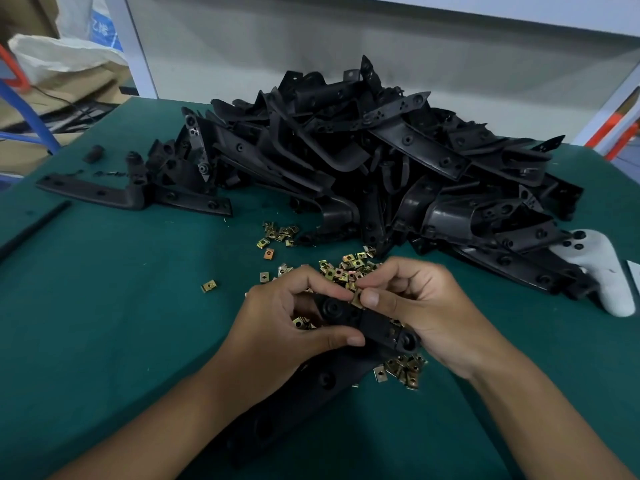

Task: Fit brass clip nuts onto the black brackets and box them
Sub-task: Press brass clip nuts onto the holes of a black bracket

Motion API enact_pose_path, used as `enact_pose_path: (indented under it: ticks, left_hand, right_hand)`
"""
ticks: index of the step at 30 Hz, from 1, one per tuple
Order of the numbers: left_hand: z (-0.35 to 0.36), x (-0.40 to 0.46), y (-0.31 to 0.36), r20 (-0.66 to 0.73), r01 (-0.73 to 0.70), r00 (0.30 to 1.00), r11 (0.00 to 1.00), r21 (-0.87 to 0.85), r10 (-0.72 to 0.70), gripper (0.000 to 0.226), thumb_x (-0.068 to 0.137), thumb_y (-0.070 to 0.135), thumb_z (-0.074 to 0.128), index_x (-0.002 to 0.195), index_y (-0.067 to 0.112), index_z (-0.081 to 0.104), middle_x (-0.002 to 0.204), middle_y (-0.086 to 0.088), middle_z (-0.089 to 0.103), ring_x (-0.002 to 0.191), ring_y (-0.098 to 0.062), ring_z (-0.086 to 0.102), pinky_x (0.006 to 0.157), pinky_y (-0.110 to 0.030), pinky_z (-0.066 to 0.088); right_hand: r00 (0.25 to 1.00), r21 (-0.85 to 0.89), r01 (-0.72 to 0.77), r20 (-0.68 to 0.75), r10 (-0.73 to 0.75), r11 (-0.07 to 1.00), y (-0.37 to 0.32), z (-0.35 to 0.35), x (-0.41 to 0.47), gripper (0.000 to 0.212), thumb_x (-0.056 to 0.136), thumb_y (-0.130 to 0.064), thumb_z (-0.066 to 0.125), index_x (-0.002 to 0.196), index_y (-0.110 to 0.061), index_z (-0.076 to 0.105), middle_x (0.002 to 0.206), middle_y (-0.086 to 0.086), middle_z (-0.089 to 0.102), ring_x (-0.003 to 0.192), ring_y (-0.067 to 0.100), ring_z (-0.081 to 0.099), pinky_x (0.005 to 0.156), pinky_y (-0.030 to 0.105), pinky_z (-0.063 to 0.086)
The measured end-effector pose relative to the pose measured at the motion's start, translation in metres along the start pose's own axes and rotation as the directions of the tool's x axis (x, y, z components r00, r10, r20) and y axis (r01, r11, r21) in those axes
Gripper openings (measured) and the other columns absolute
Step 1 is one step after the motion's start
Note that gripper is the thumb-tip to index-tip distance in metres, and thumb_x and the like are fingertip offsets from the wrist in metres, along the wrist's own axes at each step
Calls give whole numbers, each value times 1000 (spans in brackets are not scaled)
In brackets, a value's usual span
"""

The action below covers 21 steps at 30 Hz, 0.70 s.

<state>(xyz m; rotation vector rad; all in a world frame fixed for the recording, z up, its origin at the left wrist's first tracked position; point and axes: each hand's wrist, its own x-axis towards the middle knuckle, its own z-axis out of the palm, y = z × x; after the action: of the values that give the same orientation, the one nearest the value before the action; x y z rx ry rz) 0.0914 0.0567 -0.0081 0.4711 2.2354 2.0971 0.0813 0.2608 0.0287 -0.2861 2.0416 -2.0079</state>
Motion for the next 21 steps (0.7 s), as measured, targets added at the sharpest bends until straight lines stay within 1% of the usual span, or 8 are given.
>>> enact_pose_path:
  ticks: [3,5,7,9,12,15,18,21]
  left_hand:
    - [0,0,1,5,3,1000,1000,-7,-3,46,58,62,90,95,42,71,83,6,77,79,-9,74,70,-28,57]
    - [-1,-1,2,10,3,1000,1000,-16,-3,45,58,61,90,94,42,71,81,6,77,77,-7,73,66,-24,56]
    - [-1,0,4,8,-2,1000,1000,-15,2,44,58,61,90,94,43,70,80,6,77,76,-6,73,65,-21,56]
    - [-1,0,4,12,-8,1000,1000,1,8,44,59,61,90,94,44,70,82,6,77,76,-7,74,66,-22,56]
    - [-2,-1,6,9,-14,1000,1000,7,14,44,58,62,89,93,44,69,82,6,78,77,-8,74,67,-20,56]
    - [-1,-1,7,12,-6,1000,1000,3,6,45,58,63,88,94,44,68,83,5,78,79,-12,75,67,-24,58]
    - [-1,-1,9,2,-8,1000,1000,-6,8,46,60,63,87,98,47,66,85,8,78,80,-10,76,65,-22,58]
    - [-1,0,8,-35,-7,999,1000,3,7,48,61,62,86,103,48,67,87,7,79,82,-13,77,71,-33,62]
  right_hand:
    - [1000,-22,-6,9,6,1000,1,0,0,9,77,-28,82,85,-28,79,79,-3,73,73,7,68,64,16,53]
    - [1000,-24,-20,18,21,1000,1,1,0,14,75,-35,82,86,-28,80,80,-3,74,73,7,69,64,17,53]
    - [999,-27,-25,19,26,999,2,2,0,15,75,-38,84,86,-28,79,80,-4,74,73,7,68,64,17,53]
    - [1000,-27,-21,10,21,999,3,2,1,14,77,-38,84,86,-29,79,79,-6,72,72,6,68,63,16,52]
    - [1000,-23,-11,4,11,1000,4,1,0,21,75,-45,84,87,-28,79,81,-5,73,74,6,67,64,16,52]
    - [1000,-25,-12,17,12,1000,3,1,0,30,74,-54,83,87,-27,79,85,-4,76,76,6,69,64,16,53]
    - [1000,9,-19,10,19,1000,4,1,0,43,74,-65,77,93,-27,80,94,-2,78,84,9,72,69,19,55]
    - [1000,34,-16,11,15,999,5,2,0,46,84,-67,66,106,-28,79,110,1,77,100,18,74,78,26,59]
